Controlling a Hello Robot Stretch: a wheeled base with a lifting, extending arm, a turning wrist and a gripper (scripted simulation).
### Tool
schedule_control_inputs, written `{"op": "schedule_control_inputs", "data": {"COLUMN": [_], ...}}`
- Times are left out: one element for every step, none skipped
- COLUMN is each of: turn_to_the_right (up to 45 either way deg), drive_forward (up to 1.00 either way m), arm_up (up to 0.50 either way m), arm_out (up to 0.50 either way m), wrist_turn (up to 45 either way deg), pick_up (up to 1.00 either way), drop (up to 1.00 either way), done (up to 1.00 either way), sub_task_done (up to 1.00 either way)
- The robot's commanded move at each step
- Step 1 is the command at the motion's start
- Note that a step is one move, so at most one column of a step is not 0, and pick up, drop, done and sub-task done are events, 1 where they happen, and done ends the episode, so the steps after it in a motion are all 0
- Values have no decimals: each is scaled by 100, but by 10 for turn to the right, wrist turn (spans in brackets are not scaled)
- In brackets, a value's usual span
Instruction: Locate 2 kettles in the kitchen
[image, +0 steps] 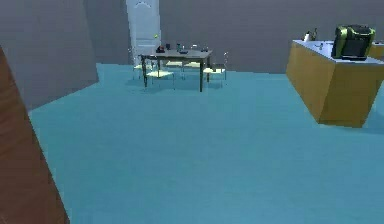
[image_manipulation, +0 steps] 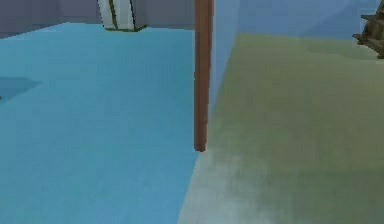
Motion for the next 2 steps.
{"op": "schedule_control_inputs", "data": {"turn_to_the_right": [0, 0], "drive_forward": [100, 100], "arm_up": [0, 0], "arm_out": [0, 0], "wrist_turn": [0, 0], "pick_up": [0, 0], "drop": [0, 0], "done": [0, 0], "sub_task_done": [0, 0]}}
